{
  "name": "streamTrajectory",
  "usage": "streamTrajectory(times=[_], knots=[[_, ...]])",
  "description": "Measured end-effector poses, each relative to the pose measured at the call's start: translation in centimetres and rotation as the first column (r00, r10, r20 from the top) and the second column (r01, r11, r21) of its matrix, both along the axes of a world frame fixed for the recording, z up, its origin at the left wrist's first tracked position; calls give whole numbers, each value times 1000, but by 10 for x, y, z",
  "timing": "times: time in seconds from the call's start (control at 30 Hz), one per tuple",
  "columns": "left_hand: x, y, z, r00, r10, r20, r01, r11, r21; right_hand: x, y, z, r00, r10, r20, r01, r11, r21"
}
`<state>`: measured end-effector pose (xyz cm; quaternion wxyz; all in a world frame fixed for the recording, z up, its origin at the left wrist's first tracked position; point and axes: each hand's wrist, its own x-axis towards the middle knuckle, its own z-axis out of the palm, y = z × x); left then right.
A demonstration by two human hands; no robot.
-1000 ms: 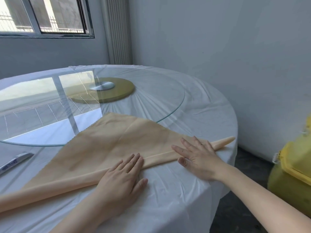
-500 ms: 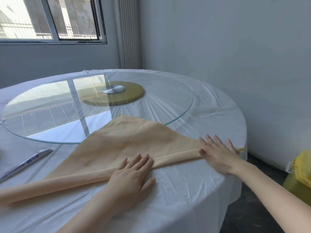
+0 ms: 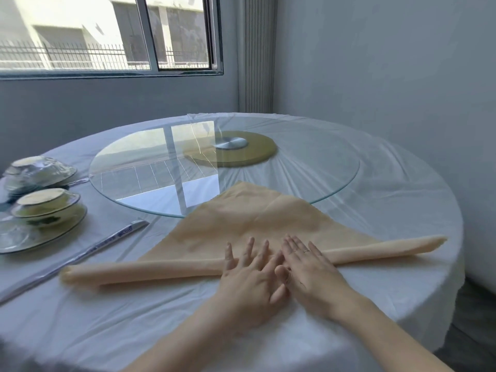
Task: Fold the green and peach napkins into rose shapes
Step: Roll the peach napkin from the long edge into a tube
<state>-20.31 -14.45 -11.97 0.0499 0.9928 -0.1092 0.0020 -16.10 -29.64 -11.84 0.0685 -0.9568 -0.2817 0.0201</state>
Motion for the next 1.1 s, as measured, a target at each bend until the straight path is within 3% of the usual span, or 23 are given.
streamTrajectory(times=[0.3,0.57,1.1], knots=[[-24,38,5,980,164,-112,-157,985,76,-5,1,3,1000,-18,-4,18,999,-33],[-26,39,8,982,145,-122,-140,989,45,-12,33,0,996,82,22,-81,996,-42],[-47,108,0,971,215,-101,-212,976,37,-10,32,-2,997,78,2,-78,995,-60]])
